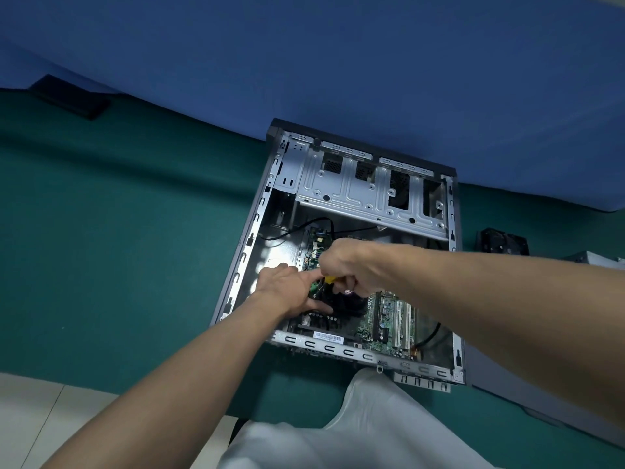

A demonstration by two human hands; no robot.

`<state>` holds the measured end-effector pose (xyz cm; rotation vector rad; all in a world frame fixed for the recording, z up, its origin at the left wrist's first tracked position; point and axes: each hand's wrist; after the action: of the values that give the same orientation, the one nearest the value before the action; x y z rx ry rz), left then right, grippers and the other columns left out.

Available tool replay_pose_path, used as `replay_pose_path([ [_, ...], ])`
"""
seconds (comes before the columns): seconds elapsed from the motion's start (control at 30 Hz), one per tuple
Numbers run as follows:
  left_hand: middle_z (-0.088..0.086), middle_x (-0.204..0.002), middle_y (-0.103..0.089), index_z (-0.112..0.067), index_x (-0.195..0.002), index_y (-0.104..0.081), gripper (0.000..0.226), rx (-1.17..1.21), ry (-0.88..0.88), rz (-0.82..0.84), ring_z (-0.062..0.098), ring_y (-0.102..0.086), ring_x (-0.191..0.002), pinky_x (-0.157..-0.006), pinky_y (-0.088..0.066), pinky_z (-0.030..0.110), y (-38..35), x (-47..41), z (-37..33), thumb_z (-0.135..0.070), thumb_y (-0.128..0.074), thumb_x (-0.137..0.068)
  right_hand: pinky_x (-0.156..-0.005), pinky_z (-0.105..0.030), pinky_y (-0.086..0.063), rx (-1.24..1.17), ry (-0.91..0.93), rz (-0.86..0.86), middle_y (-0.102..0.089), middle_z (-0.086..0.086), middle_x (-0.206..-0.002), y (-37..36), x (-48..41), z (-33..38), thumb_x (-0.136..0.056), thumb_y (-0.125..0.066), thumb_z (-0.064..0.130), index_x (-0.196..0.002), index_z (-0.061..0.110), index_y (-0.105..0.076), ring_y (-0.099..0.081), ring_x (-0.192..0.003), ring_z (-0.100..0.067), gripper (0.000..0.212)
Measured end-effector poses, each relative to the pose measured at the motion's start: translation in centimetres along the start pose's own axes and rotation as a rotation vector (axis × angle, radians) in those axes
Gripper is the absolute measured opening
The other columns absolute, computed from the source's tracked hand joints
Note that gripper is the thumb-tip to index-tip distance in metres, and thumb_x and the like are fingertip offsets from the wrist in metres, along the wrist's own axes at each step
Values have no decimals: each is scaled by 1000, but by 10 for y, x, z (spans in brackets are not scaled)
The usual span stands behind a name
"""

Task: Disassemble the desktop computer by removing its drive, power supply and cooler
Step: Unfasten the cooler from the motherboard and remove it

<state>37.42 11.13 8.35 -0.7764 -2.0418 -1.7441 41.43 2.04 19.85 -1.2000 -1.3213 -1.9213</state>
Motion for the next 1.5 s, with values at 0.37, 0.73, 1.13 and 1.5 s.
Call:
replay_pose_path([
  [0.37, -4, -105, -63, -28, -102, -57, 27, 43, 56, -78, 18, -55, -112, -83, -35, 36, -7, -3, 0, -52, -46, -95, -39, -25, -26, 1569, 948, -344, -37, 0, -59, -10, 8, -13, -103, -41, 31, -82, 12, -48, -43, -52, -15, 29],
  [0.73, 3, -107, -64, -57, -139, -7, 82, 3, -28, -17, 21, -54, -105, -79, -37, 36, 1, 0, 0, -86, -42, -70, -46, -24, -40, 470, 280, -68, -50, -3, -70, 3, 2, -20, -98, -44, 21, -85, 9, -49, -44, -55, -13, 19],
  [1.13, -2, -116, -62, -43, -131, -44, 74, 56, 19, -9, 21, -51, -116, -86, -38, 37, 1, 1, 0, -86, -46, -71, -46, -26, -45, 507, 540, -241, -55, -9, -70, -4, -1, -12, -91, -61, 19, -69, 4, -52, -54, -54, -20, 29],
  [1.5, -1, -111, -63, -37, -123, -49, 70, 45, 24, -15, 20, -53, -110, -83, -37, 38, -3, -1, 2, -85, -46, -71, -45, -29, -36, 1065, 640, -224, -43, -3, -65, -3, 7, -11, -96, -48, 26, -79, 9, -51, -42, -54, -18, 24],
])
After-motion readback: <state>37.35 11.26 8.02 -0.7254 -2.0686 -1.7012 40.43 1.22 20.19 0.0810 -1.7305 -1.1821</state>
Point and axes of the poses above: each hand's wrist, its own x-axis away from the middle knuckle, its own y-axis out of the back of the hand, z = x × y
